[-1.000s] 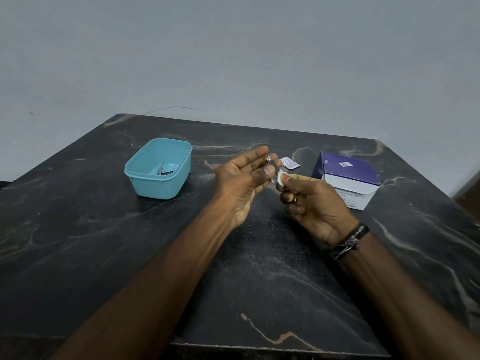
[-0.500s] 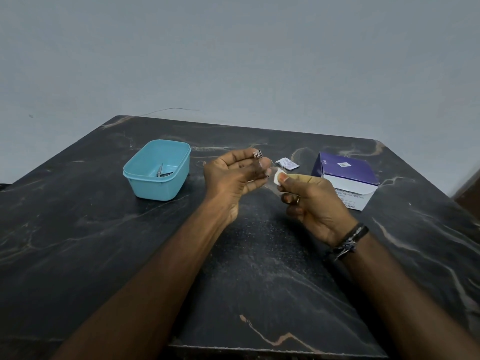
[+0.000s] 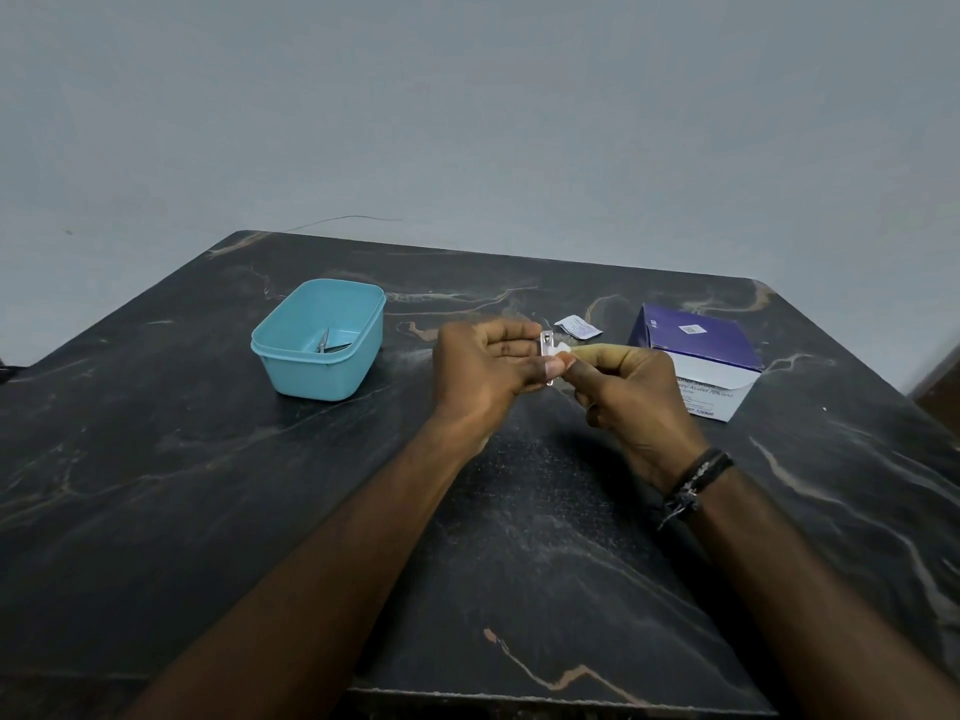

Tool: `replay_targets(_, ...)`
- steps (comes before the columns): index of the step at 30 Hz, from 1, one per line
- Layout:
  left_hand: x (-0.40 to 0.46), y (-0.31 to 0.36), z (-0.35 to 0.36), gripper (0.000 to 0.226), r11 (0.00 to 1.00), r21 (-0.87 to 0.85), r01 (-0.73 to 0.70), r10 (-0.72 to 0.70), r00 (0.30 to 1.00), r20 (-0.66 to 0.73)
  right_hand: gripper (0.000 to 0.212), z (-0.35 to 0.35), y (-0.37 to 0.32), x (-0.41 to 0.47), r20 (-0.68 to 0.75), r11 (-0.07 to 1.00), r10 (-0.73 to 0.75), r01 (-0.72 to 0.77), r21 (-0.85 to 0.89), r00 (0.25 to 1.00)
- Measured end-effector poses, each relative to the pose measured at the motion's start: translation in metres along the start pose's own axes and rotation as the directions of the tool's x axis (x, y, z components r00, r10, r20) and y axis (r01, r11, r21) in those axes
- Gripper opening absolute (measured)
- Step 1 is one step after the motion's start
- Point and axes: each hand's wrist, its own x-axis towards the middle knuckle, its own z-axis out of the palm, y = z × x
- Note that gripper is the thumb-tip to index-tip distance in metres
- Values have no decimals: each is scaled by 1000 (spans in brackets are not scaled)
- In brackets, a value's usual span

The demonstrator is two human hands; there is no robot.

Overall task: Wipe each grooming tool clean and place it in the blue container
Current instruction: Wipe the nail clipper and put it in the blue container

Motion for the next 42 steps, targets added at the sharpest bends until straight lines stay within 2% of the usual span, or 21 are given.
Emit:
replay_targets(7, -2, -3, 4, 42, 948, 289, -134, 130, 991, 33, 14, -1, 2, 1, -29, 1000, -16, 16, -6, 999)
replay_targets(11, -4, -1, 3, 36, 927, 338, -164, 170, 985, 13, 17, 1, 2, 0, 18, 993, -84, 85, -76, 996)
replay_targets(14, -7, 0, 2, 36, 894, 393, -216, 214, 975, 49, 16, 1, 3, 1, 10, 989, -103, 103, -103, 995)
replay_targets(20, -10, -3, 5, 39, 870, 436, -229, 204, 973, 105, 17, 1, 4, 4, -91, 986, -150, 142, -91, 984)
replay_targets(28, -8, -3, 2, 36, 879, 423, -222, 210, 975, 74, 20, -1, 7, 2, 23, 993, -59, 61, -105, 998)
replay_targets(36, -7, -6, 3, 39, 825, 487, -286, 235, 958, 163, 19, -2, 3, 3, -92, 995, -78, 73, -62, 993)
replay_targets(42, -6, -7, 3, 35, 829, 495, -261, 238, 965, 111, 19, -2, 4, 3, -17, 996, -21, 20, -86, 1000)
